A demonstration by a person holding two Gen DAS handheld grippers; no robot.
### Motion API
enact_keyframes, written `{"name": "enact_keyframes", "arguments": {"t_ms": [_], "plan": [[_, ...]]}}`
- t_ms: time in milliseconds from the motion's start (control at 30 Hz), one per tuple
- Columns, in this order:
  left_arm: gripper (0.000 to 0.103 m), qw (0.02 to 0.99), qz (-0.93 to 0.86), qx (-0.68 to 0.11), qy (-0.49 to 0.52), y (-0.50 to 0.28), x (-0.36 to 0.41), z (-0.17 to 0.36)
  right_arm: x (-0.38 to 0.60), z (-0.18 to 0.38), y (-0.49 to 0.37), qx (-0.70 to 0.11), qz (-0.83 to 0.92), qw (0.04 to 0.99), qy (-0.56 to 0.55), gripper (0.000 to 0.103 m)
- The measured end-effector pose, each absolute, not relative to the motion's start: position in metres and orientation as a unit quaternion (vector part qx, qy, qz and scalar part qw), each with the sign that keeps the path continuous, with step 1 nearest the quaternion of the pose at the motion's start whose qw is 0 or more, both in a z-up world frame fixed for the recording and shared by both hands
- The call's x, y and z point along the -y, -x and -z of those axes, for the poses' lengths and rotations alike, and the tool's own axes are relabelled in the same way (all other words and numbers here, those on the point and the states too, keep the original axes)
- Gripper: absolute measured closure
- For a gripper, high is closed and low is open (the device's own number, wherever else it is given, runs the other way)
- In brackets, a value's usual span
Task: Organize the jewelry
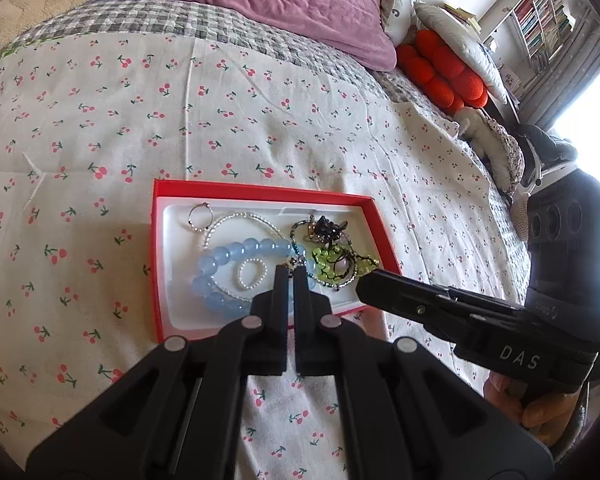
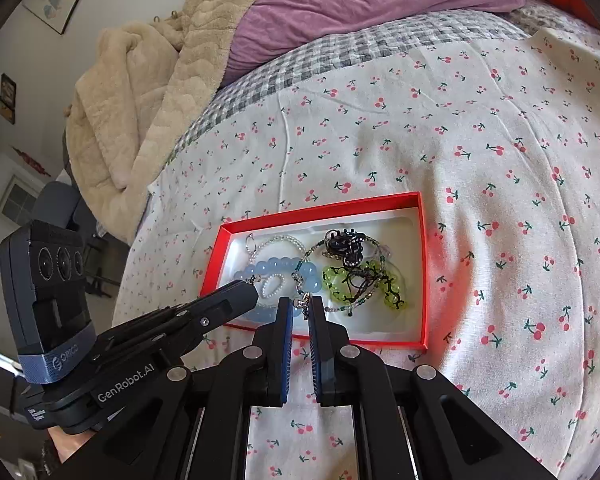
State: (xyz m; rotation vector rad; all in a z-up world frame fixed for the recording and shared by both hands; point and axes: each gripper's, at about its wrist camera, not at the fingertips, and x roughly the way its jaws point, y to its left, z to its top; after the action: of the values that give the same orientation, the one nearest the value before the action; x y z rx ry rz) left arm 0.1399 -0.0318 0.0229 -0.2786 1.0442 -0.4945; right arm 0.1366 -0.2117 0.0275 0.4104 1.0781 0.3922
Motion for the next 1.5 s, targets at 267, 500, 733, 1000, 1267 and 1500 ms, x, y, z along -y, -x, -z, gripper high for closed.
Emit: {"name": "enact_keyframes", "arguments": {"t_ms": [267,500,733,1000,1267,1500], "plan": [[0.098,0.838,0.219,-0.481,0.134,-0.146,0.028,-0.025,0.205,-0.025,-0.145,-0.507,-0.201,0.814,-0.200,0.084],[0.081,0.847,0.199,-0.479,0.116,-0.139,0.020,-0.031,0.209,-0.034,-0.139,-0.497,-0.198,0.826,-0.176,0.059],[0.041,0.865,0.152,-0.473,0.069,-0.109,0.009,-0.036,0.221,-0.046,-0.115,-0.486,-0.176,0.846,-0.129,0.042],[0.007,0.869,0.095,-0.484,0.024,-0.074,0.007,-0.041,0.220,-0.047,-0.078,-0.481,-0.122,0.865,-0.067,0.013],[0.000,0.875,0.048,-0.480,0.025,-0.034,-0.002,-0.052,0.214,-0.059,-0.041,-0.477,-0.051,0.877,0.010,0.000],[0.000,0.882,0.027,-0.471,0.001,0.002,0.001,-0.047,0.195,-0.053,-0.007,-0.485,-0.041,0.873,0.029,0.000]]}}
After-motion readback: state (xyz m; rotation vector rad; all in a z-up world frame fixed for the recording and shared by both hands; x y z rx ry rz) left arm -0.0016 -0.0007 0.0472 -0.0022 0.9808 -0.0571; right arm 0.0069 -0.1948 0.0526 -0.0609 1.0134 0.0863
